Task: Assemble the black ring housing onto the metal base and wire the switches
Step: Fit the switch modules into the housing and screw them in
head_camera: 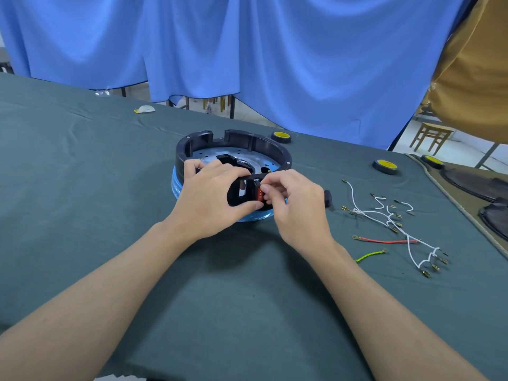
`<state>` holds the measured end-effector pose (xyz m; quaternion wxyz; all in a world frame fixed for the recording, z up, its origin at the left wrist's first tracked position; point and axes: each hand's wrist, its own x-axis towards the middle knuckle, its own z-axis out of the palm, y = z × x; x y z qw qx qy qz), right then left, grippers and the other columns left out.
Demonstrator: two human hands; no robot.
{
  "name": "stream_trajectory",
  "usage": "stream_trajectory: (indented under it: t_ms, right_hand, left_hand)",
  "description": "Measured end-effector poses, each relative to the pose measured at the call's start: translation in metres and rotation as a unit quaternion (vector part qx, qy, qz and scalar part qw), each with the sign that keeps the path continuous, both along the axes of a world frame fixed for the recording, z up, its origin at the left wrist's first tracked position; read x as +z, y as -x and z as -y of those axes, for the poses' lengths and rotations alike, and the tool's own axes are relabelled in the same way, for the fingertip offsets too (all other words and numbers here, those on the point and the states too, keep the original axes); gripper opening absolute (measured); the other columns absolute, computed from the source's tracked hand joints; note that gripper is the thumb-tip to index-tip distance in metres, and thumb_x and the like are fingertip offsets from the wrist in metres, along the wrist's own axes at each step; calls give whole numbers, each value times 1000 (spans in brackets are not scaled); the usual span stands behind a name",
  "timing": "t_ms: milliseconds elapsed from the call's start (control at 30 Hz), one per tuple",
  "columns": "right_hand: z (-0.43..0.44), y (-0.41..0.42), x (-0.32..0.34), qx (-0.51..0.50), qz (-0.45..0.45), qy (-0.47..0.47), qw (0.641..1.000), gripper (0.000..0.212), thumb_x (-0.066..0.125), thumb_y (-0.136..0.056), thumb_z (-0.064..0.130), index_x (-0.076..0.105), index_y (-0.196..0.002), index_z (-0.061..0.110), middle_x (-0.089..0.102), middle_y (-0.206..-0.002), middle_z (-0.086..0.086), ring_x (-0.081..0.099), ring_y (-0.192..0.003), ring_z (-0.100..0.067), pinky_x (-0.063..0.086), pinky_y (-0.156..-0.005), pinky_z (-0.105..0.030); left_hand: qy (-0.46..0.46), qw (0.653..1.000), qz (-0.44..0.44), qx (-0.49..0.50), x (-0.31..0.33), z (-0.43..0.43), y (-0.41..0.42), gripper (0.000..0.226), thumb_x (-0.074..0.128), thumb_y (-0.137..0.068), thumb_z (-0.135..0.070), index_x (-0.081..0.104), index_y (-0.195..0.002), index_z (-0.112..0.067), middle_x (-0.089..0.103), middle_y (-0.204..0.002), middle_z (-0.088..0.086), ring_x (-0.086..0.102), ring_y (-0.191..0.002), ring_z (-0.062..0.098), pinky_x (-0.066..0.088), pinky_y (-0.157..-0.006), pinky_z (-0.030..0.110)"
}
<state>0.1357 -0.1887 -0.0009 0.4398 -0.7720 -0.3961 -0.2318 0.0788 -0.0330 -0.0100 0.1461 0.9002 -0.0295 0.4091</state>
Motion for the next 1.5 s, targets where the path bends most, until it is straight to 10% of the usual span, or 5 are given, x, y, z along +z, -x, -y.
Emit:
stream_trajectory:
  t_ms: [533, 700, 1000, 1200, 1500]
  right_hand:
    - [-2, -8, -1, 12, 25, -2, 1000, 10, 60, -89, 0, 68, -85, 4, 65, -83, -3, 63, -74, -23, 50, -76, -50]
    - [-4, -7, 1, -33, 4, -20, 999, 7, 69, -85, 10, 69, -92, 10, 61, -93, 2, 56, -80, -13, 44, -73, -25]
    - [-2, -11, 15, -65, -124, 36, 989, 18, 70, -86, 31, 72, -105, 33, 46, -137, 20, 26, -121, -10, 27, -111, -39]
    - [-3, -14, 18, -55, -214, 21, 975, 9, 71, -83, 38, 69, -88, 45, 47, -130, 21, 24, -124, -10, 22, -111, -38]
    - [-7, -13, 7, -74, -115, 71, 988, 14, 59, -92, 39, 64, -104, 41, 49, -121, 18, 28, -121, -12, 21, -96, -29]
  left_hand:
    - [19, 999, 28, -5, -2, 1, -4, 40, 54, -89, -48, 72, -107, -18, 71, -93, -9, 43, -80, 7, 22, -84, 33]
    - [35, 999, 37, -3, -1, 3, -4, 33, 57, -89, -42, 74, -103, -17, 71, -88, -10, 44, -78, 7, 22, -83, 33]
    - [108, 993, 37, 16, 3, 7, -8, 26, 58, -82, -43, 71, -87, -22, 46, -67, -23, 40, -81, -10, 16, -77, 27]
    - [138, 990, 16, 36, 6, 7, -11, 30, 55, -79, -49, 70, -84, -23, 54, -69, -15, 45, -81, 9, 17, -81, 26]
    - [36, 999, -4, 23, 2, 1, -5, 39, 60, -76, -53, 67, -100, -23, 59, -87, -15, 46, -86, 7, 18, -85, 28]
